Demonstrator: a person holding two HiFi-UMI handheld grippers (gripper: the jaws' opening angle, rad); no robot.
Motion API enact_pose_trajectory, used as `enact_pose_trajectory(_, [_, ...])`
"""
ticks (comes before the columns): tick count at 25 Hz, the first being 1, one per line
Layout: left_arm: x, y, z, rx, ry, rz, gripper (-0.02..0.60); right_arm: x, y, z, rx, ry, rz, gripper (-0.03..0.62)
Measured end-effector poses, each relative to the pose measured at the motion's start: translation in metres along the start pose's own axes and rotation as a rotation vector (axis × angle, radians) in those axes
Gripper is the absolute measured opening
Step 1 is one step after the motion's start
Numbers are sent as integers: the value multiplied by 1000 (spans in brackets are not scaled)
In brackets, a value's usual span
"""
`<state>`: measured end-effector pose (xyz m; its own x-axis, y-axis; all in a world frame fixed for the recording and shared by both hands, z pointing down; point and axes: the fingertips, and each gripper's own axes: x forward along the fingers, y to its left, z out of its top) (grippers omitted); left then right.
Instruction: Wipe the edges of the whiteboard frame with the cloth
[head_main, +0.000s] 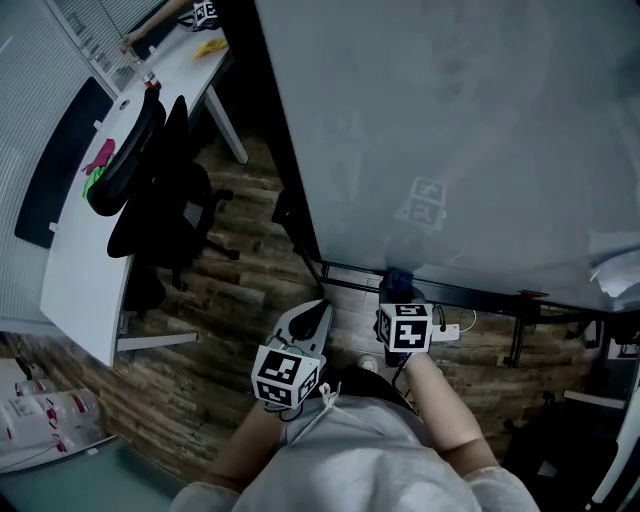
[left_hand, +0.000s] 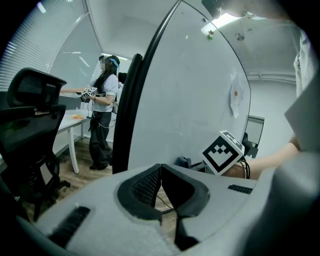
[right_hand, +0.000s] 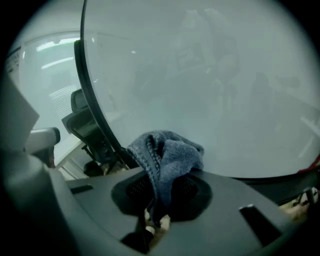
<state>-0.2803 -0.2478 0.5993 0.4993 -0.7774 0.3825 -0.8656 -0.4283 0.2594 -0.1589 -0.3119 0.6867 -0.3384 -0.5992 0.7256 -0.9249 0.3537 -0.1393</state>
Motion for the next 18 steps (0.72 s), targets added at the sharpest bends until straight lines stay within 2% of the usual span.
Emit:
enact_pose_trajectory(7, [-21, 27, 14, -43, -32, 24, 18, 26, 39, 6, -62, 3, 31, 69])
enact_pose_trajectory(14, [-38, 45, 1, -73, -14, 62, 18, 39, 66, 5, -113, 18, 57, 69])
enact_pose_trajectory(18, [-48, 55, -3, -84, -11, 83, 18, 51, 96, 13, -138, 23, 114, 69])
